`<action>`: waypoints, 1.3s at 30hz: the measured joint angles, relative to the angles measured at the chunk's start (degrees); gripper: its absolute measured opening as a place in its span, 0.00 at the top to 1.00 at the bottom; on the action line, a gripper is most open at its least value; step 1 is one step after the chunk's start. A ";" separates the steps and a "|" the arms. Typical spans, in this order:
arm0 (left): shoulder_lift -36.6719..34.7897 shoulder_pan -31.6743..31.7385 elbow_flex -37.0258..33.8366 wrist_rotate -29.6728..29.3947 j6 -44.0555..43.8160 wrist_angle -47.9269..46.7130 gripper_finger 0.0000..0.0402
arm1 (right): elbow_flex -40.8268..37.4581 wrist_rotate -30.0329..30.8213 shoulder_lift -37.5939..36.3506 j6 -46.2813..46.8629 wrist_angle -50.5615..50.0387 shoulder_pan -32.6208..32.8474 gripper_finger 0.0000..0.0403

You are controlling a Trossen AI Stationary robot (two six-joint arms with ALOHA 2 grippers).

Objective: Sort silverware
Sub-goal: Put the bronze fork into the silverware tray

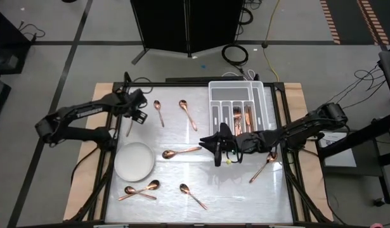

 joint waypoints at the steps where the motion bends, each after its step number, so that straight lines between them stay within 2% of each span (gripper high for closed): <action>1: 0.81 1.34 -0.14 0.05 0.08 0.20 0.51 | 0.00 0.02 0.00 -0.10 0.03 0.19 0.80; 6: 4.78 4.26 -1.33 3.36 2.14 4.82 0.51 | 0.00 0.23 0.00 -1.50 0.03 0.13 0.80; 13: 11.80 9.44 -1.47 6.65 4.78 6.65 0.51 | 0.00 0.27 0.00 -2.62 -0.02 -0.55 0.80; 17: 13.85 10.98 -1.49 10.60 6.46 7.44 0.51 | 0.00 0.25 0.00 -3.24 -0.08 -0.67 0.80; 24: 14.75 12.07 -1.20 13.45 7.87 7.24 0.52 | 0.00 0.26 0.00 -5.79 -0.12 -0.82 0.80; 34: 14.77 15.90 -1.12 19.55 10.43 6.80 0.72 | 0.00 0.33 0.02 -6.18 -0.12 -1.54 0.80; 39: 14.79 17.03 -1.14 20.46 10.54 6.68 0.80 | 0.00 0.33 0.02 -6.22 -0.12 -1.54 0.80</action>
